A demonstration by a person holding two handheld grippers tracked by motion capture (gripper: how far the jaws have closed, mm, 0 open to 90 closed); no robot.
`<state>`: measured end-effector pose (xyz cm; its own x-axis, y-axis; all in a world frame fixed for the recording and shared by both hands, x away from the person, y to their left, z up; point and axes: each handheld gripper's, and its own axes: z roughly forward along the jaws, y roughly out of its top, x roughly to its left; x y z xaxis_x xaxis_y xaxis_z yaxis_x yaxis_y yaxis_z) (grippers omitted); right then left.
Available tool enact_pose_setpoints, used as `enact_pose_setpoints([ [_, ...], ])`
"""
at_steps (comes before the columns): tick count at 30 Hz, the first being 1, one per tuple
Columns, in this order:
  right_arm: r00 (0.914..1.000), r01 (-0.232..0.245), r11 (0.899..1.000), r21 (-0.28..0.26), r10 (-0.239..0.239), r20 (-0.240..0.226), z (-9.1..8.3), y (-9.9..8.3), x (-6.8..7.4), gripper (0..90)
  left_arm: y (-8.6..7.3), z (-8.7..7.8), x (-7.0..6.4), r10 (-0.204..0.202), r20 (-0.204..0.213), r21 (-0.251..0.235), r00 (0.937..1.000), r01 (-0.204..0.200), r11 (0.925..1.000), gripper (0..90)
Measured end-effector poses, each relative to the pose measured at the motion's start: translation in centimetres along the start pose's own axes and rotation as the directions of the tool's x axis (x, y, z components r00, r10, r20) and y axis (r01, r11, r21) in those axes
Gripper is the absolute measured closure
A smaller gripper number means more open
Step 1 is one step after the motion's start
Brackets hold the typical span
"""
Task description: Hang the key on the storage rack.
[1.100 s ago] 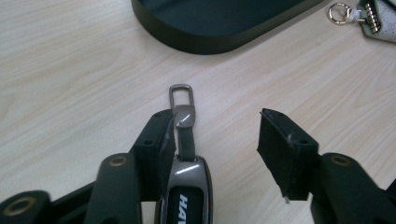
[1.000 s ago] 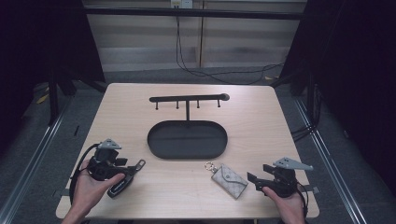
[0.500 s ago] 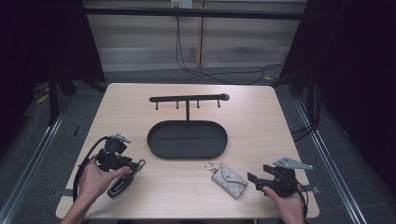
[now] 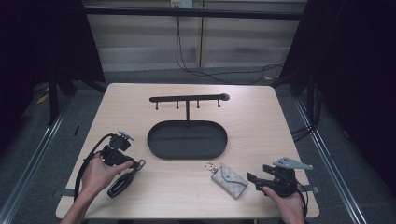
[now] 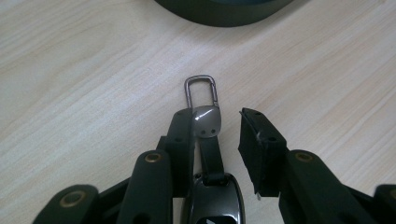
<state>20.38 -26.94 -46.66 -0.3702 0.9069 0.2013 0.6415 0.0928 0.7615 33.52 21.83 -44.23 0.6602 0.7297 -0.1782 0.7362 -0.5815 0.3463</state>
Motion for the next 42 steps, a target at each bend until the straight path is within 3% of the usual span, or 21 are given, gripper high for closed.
enact_pose_setpoints([
  [8, 1.0000, 0.004, 1.000, 0.015, -0.004, -0.002, 0.2, 0.0, 0.0, 23.9, 0.6, 1.1, -0.1, 0.018, -0.032, 0.042, 0.9993, -0.017, 0.9990, 68.2],
  [15, 1.0000, 0.007, 1.000, 0.025, -0.007, -0.004, 0.4, 0.0, 0.1, 23.9, 0.8, 1.6, 0.3, 0.025, -0.030, 0.056, 0.9992, -0.023, 0.9982, 67.5],
  [17, 1.0000, 0.006, 1.000, 0.028, -0.006, -0.004, 0.4, 0.0, 0.1, 23.9, 0.9, 2.0, 0.4, 0.051, -0.032, 0.087, 0.9982, -0.048, 0.9951, 66.8],
  [25, 0.9999, 0.010, 1.000, 0.029, -0.010, -0.008, 0.4, 0.0, 0.1, 23.7, 1.3, 2.7, 0.1, 0.062, -0.040, 0.139, 0.9973, -0.056, 0.9888, 66.6],
  [27, 0.9999, 0.011, 1.000, 0.028, -0.010, -0.008, 0.5, 0.0, 0.1, 23.7, 1.5, 2.8, -0.1, 0.074, -0.062, 0.161, 0.9953, -0.063, 0.9850, 66.6],
  [31, 0.9999, 0.001, 1.000, 0.031, -0.001, -0.017, 0.5, 0.0, 0.0, 23.7, 1.7, 3.2, -0.5, 0.087, -0.058, 0.194, 0.9946, -0.074, 0.9782, 66.7],
  [33, 0.9998, -0.004, 1.000, 0.029, 0.004, -0.019, 0.5, 0.0, 0.0, 23.7, 1.8, 3.3, -0.6, 0.092, -0.070, 0.191, 0.9933, -0.077, 0.9785, 68.1],
  [42, 0.9998, -0.002, 1.000, 0.028, 0.002, -0.018, 0.5, 0.0, 0.0, 23.7, 2.5, 3.6, -1.3, 0.120, -0.104, 0.246, 0.9873, -0.092, 0.9649, 68.0],
])
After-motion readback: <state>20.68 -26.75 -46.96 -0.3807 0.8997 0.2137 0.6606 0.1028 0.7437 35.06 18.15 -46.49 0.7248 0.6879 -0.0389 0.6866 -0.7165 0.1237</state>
